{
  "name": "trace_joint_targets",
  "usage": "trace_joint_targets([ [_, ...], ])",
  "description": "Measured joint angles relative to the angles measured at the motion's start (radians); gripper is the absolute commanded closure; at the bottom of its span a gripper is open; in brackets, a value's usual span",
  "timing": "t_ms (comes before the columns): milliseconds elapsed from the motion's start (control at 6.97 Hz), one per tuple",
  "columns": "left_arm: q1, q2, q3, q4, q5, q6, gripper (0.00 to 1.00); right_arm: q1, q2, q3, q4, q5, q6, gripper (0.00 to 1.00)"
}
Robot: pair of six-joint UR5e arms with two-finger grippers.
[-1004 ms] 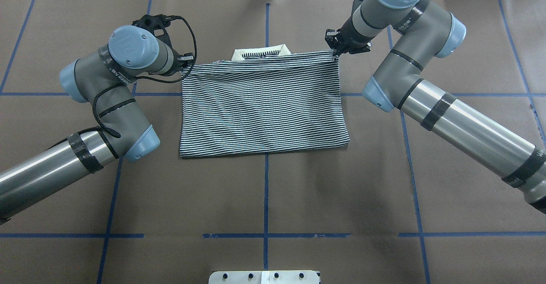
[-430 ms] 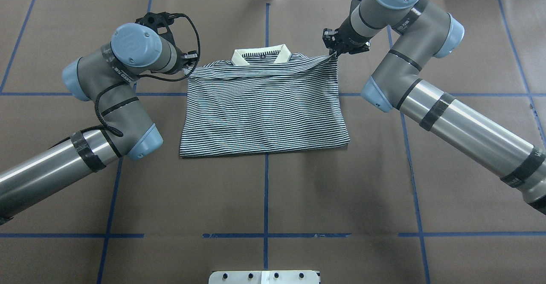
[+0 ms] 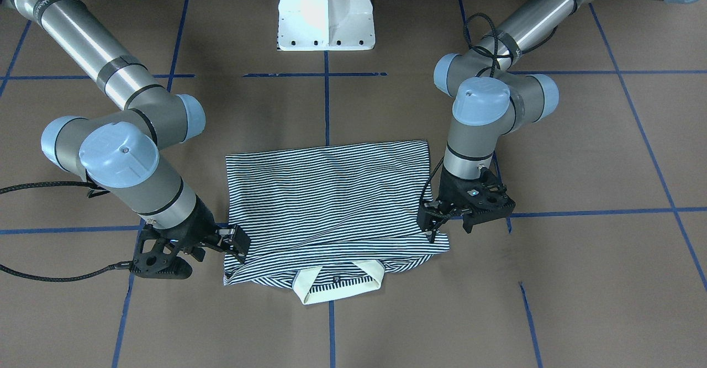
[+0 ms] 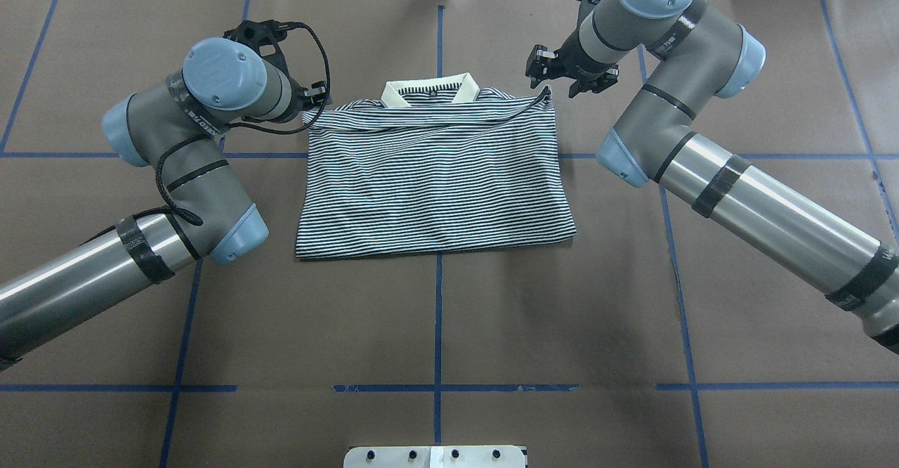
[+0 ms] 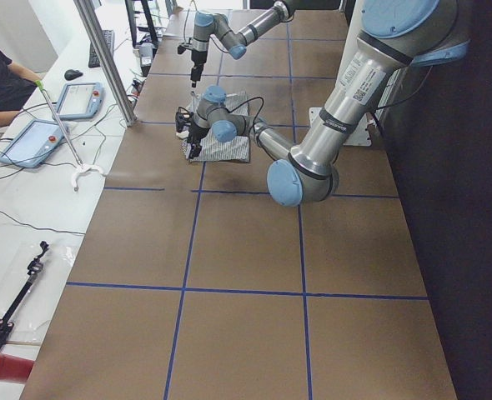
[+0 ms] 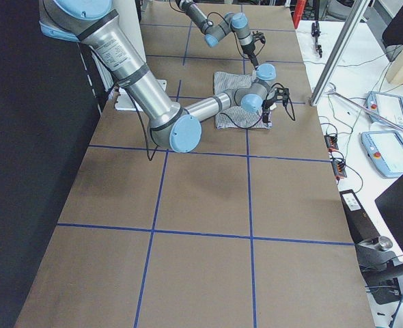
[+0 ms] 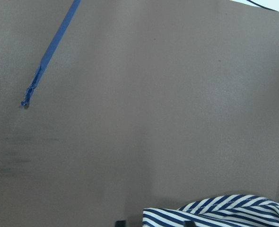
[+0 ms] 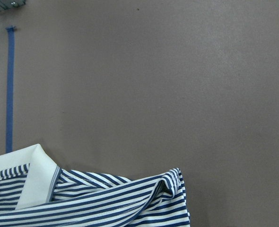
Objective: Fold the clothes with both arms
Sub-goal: 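Release the hem and raise both grippers away from the folded shirt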
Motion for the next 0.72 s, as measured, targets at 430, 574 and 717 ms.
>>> trace_joint_targets([
  [430,0.001,0.010,-0.117,0.060,-0.002,-0.002,0.00,-0.056,-0.136,0.189,-0.073,0.036,0.052,0.00],
  [574,0.004,0.010,-0.155,0.096,-0.002,-0.003,0.00,-0.094,-0.188,0.270,-0.125,0.028,0.087,0.00],
  [717,0.007,0.011,-0.173,0.114,-0.003,-0.006,0.00,-0.128,-0.217,0.331,-0.183,0.016,0.109,0.00],
])
